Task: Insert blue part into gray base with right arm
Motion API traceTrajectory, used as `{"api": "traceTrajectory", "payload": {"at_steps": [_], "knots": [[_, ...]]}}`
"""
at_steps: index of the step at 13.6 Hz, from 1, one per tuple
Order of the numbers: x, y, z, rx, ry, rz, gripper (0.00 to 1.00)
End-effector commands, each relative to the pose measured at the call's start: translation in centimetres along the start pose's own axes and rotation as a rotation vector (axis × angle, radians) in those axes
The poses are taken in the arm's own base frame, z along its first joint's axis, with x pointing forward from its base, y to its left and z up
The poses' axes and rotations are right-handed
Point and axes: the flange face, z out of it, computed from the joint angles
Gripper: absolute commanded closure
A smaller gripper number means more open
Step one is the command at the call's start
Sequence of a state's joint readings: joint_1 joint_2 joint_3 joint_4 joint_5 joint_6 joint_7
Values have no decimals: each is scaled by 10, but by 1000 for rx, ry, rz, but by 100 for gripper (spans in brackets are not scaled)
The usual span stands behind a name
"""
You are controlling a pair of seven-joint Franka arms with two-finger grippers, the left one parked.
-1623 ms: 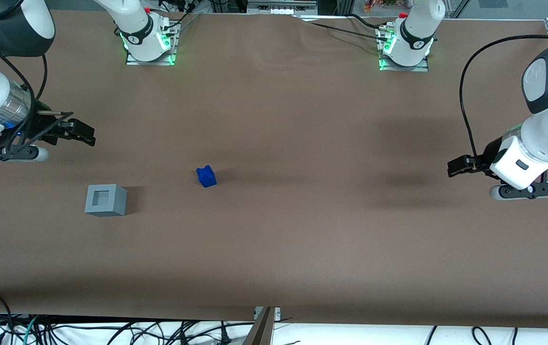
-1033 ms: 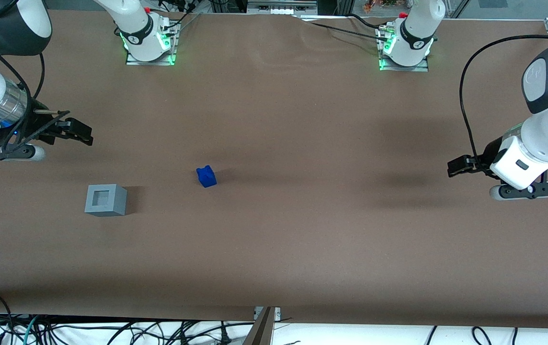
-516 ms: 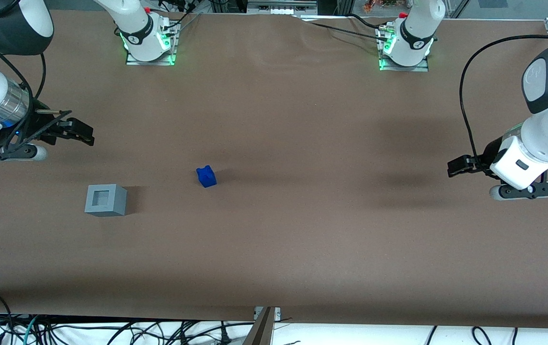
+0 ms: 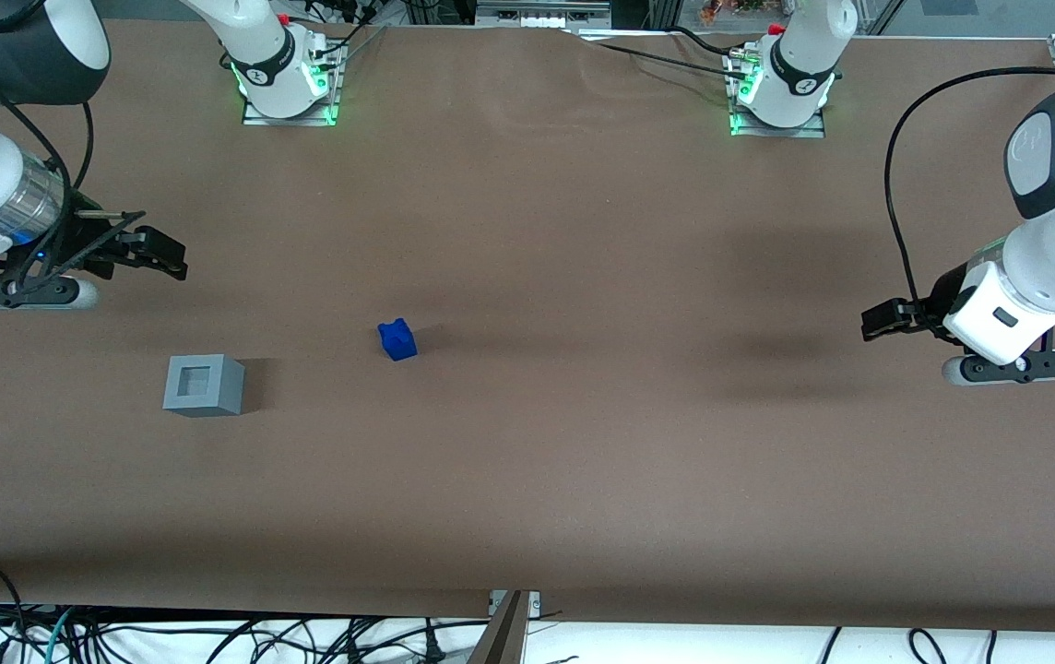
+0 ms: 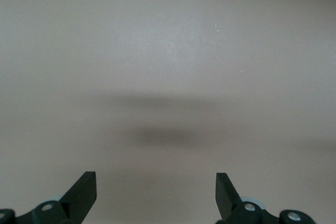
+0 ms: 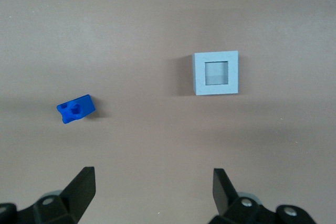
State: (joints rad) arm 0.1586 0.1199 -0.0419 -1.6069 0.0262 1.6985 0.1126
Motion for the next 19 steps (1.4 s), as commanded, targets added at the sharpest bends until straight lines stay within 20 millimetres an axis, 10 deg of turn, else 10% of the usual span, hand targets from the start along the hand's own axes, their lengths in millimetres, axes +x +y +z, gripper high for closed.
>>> {"api": "traceTrajectory", "payload": {"at_steps": [1, 19], "knots": [[-2, -17, -2, 5, 16, -15, 1], [-7, -34, 13, 11, -9, -35, 1]]}}
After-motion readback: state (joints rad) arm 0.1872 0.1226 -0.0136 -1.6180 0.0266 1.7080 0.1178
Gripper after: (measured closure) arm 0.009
